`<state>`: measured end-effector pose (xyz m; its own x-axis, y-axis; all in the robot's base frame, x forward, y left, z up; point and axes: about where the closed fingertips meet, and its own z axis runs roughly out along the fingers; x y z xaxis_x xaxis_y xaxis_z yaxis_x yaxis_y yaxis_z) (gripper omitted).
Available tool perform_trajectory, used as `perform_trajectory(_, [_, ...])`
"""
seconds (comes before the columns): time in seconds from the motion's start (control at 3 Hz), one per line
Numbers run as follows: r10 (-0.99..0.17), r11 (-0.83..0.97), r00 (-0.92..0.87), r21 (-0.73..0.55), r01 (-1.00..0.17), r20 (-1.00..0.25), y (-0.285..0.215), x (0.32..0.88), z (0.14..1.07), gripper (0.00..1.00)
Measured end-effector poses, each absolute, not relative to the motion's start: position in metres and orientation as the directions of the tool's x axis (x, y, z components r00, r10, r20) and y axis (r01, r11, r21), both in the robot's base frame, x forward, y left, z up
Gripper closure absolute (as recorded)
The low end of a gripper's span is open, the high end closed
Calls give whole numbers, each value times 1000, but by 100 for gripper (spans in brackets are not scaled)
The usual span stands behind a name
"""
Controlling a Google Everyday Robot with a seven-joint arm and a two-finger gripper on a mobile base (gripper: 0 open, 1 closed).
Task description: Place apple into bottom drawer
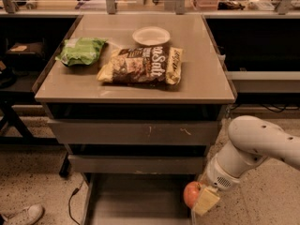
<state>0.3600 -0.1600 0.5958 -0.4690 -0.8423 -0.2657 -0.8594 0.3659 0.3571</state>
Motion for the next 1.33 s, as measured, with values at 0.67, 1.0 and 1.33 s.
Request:
perform_trajectory(0.67, [-778,472,-572,359,-805,-260,-150,355,494,100])
perform_trajectory(1.0, [-737,502,-618,392,-771,-273,-148,358,449,100])
perform_trajectory(1.33, [-734,499,-624,410,-763,-269,-145,353,440,100])
